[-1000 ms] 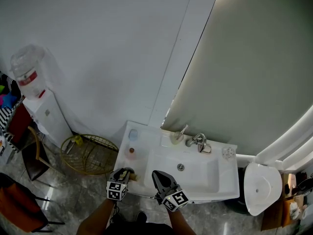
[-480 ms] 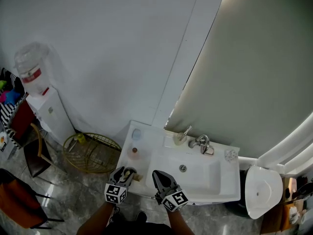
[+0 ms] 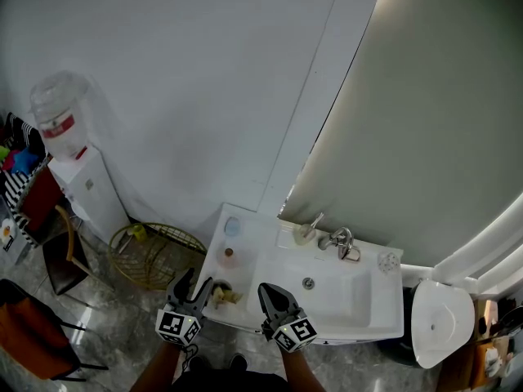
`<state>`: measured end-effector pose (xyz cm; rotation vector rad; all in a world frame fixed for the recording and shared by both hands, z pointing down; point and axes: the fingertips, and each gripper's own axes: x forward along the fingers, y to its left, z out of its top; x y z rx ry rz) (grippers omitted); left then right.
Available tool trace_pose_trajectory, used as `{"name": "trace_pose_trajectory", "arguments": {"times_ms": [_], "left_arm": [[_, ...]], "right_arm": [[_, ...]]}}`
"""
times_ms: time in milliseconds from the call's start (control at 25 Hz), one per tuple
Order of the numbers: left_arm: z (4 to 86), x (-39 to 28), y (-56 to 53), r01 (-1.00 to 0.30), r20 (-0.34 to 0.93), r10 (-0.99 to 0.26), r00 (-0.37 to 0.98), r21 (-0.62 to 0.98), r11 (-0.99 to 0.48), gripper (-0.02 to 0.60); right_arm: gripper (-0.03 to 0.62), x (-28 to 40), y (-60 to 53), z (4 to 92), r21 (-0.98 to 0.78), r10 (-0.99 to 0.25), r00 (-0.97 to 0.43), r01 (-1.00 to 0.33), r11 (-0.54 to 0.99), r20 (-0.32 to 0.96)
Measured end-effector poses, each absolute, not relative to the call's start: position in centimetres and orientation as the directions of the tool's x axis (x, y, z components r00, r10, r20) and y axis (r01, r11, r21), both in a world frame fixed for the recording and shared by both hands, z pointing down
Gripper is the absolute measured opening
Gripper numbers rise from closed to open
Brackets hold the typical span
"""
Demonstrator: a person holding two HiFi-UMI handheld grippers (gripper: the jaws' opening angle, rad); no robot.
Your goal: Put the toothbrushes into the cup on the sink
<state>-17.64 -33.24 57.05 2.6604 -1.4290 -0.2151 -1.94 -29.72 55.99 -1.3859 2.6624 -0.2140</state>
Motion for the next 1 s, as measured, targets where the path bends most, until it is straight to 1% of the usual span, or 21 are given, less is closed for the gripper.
{"name": "trace_pose_trajectory", "arguments": {"times_ms": [120, 280, 560, 640, 720, 760, 800, 1000], "left_arm": [[55.3, -18.8, -32.5, -0.829, -0.106, -0.84, 0.532, 0.138, -0.542, 0.222], [54.5, -20.0, -31.8, -0.837, -0.119, -0.848, 0.516, 0.142, -0.529, 0.222], [53.9, -21.2, -30.7, -0.851, -0.131, -0.859, 0.496, 0.122, -0.51, 0.22], [53.9, -21.4, -30.4, -0.854, -0.132, -0.862, 0.49, 0.124, -0.505, 0.197], [53.8, -21.8, -30.2, -0.86, -0.138, -0.868, 0.477, 0.13, -0.493, 0.136], [53.8, -22.0, -30.1, -0.863, -0.141, -0.872, 0.47, 0.133, -0.487, 0.087], [53.8, -22.2, -30.1, -0.866, -0.141, -0.874, 0.465, 0.134, -0.482, 0.064], [53.8, -22.0, -29.5, -0.868, -0.137, -0.873, 0.469, 0.113, -0.484, 0.039]], "right_arm": [[0.028, -1.8, -29.8, 55.8, -0.2, -0.822, -0.566, -0.8, 0.566, -0.061], [0.028, -1.9, -29.8, 55.5, -0.201, -0.821, -0.566, -0.798, 0.568, -0.07], [0.028, -2.6, -29.7, 55.6, -0.165, -0.811, -0.582, -0.796, 0.582, -0.049], [0.028, -2.7, -29.6, 55.6, -0.164, -0.809, -0.586, -0.794, 0.586, -0.052], [0.028, -2.8, -29.5, 55.6, -0.164, -0.808, -0.587, -0.793, 0.586, -0.049], [0.028, -2.8, -29.5, 55.6, -0.163, -0.808, -0.588, -0.793, 0.587, -0.048], [0.028, -2.9, -29.6, 55.5, -0.163, -0.807, -0.588, -0.793, 0.587, -0.047], [0.028, -2.9, -29.6, 55.3, -0.166, -0.809, -0.585, -0.794, 0.585, -0.049]]}}
